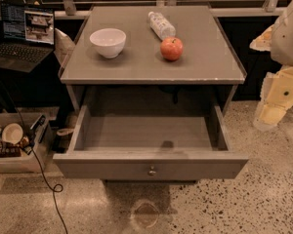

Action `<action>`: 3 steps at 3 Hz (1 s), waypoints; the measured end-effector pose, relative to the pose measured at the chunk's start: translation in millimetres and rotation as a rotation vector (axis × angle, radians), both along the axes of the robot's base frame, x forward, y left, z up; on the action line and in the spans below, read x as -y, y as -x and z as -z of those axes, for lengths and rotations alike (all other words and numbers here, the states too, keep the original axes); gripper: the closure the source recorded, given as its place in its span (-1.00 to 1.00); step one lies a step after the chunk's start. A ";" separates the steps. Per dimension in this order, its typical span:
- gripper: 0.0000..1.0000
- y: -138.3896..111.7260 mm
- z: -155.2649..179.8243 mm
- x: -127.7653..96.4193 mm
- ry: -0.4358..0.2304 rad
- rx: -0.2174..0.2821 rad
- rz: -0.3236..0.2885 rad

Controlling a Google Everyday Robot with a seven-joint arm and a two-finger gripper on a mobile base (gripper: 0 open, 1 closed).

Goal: Close top drawer

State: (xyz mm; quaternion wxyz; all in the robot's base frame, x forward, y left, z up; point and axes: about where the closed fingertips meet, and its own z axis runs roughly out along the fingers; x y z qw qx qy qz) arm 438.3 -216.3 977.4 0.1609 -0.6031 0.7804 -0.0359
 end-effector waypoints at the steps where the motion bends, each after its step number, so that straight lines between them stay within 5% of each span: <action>1: -1.00 0.0 0.0 0.0 0.000 0.000 0.000; 2: -1.00 10.8 5.3 -7.3 -0.082 0.030 0.023; 3: -1.00 37.6 51.0 -30.0 -0.287 0.051 0.079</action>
Offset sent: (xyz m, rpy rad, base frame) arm -0.0348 0.0210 -0.0190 0.2720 -0.0828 -0.0766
